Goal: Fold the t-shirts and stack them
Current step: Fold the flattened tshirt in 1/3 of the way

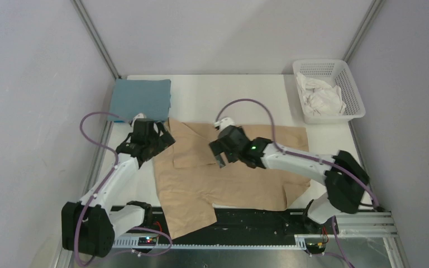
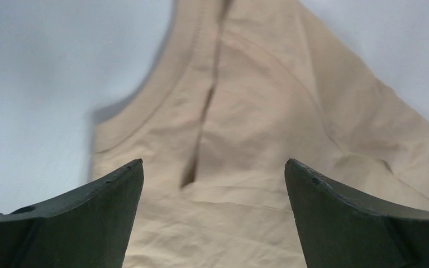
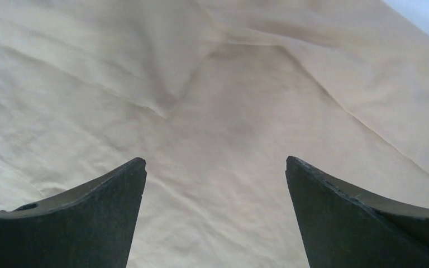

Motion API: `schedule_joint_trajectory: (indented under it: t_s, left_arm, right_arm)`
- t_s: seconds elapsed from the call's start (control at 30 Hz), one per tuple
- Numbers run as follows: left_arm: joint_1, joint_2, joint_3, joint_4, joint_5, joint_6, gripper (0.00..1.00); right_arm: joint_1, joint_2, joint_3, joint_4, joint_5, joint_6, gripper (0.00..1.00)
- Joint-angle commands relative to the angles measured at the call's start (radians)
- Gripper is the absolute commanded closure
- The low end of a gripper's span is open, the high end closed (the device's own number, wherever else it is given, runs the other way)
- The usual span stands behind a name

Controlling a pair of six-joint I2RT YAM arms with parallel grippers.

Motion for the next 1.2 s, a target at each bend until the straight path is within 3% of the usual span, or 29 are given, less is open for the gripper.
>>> schedule_joint_trajectory:
  t_s: [0.0, 0.17, 0.43, 0.6, 0.8, 0.87, 1.17]
  left_arm:
    - [-0.081, 0.114, 0.117, 0.063, 0.067, 0.030, 0.00]
    - [-0.137, 0.372, 0.289, 0.086, 0.074, 0.045, 0.00]
    - [-0.136, 0.745, 0.523, 0.088, 0.100, 0.073, 0.00]
    - [-0.079, 0.880, 0.585, 0.085, 0.164, 0.075, 0.00]
    - [-0.006, 0.916, 0.600, 0.077, 0.161, 0.086, 0.00]
    - [0.010, 0.938, 0.623, 0.073, 0.165, 0.092, 0.00]
    - [0.022, 1.068, 0.802, 0.047, 0.247, 0.086, 0.00]
  right_arm:
    - [-0.184, -0.177, -0.121, 0.093, -0.070, 0.179, 0.01]
    - [-0.448, -0.242, -0.239, 0.147, -0.221, 0.249, 0.01]
    - [-0.792, -0.087, -0.238, 0.187, -0.322, 0.262, 0.01]
    - [-0.863, -0.008, -0.227, 0.190, -0.281, 0.270, 0.01]
    - [-0.965, 0.076, -0.197, 0.149, -0.298, 0.323, 0.04]
    - [-0.981, 0.094, -0.184, 0.144, -0.298, 0.332, 0.08]
    - [-0.994, 0.152, -0.106, 0.107, -0.318, 0.321, 0.05]
